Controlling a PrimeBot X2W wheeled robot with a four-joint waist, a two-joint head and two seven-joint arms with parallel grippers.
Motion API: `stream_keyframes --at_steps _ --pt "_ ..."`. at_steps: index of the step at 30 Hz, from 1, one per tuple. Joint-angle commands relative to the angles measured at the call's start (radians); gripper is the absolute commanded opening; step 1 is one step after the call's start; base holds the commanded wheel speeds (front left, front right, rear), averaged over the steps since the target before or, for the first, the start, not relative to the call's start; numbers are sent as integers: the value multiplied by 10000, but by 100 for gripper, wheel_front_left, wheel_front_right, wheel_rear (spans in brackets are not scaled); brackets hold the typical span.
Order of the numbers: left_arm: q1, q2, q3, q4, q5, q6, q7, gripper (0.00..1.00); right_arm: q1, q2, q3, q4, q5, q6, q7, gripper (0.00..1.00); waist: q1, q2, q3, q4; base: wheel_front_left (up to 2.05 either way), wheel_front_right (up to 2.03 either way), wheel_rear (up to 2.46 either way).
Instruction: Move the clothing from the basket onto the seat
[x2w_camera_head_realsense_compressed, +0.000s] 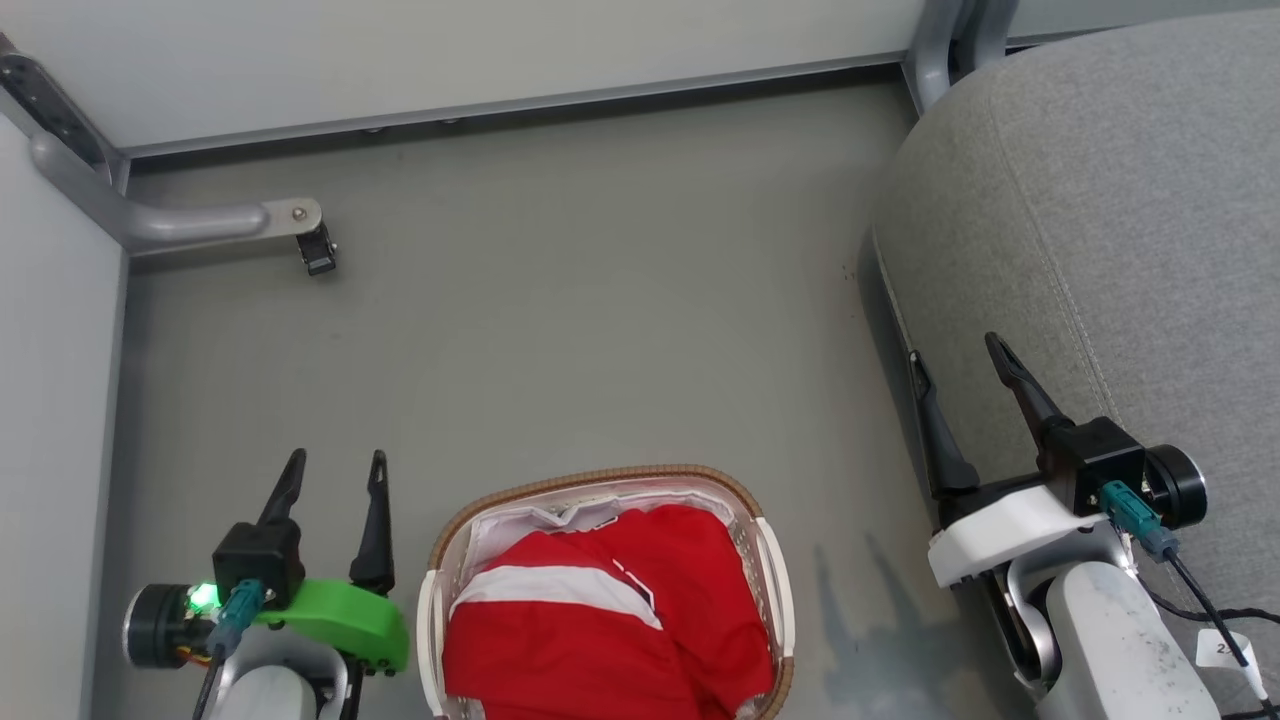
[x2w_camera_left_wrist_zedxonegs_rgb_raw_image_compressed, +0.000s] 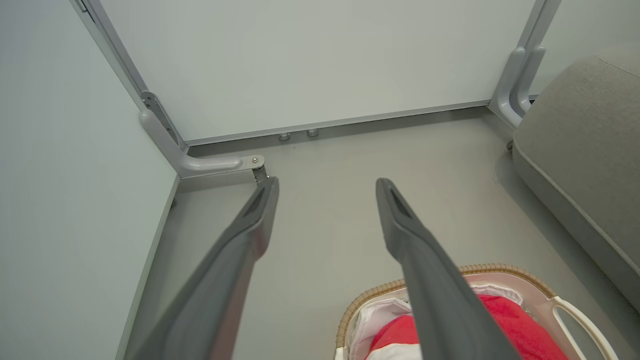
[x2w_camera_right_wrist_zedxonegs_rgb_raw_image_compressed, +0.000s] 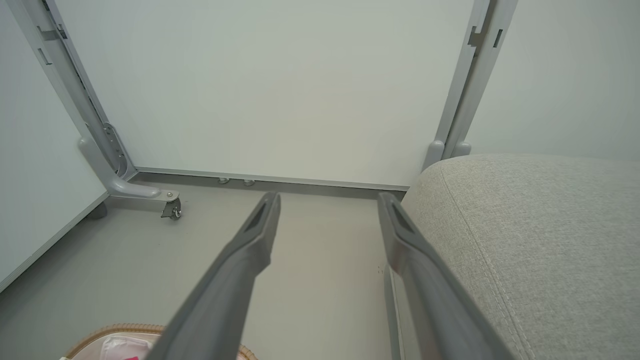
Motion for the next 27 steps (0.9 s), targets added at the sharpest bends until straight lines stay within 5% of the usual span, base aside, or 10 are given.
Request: stream_keyframes --at_steps 1,27 --pt "-283 75 -276 38 -179 -36 -36 100 -160 -51 19 -69 54 -6 -47 100 -1 0 532 -138 0 0 0" --pt "-2252 1229 -3839 907 -1982 -39 -36 100 -1301 -48 390 -1127 121 -6 -47 100 -1 0 3538 -900 0 0 0"
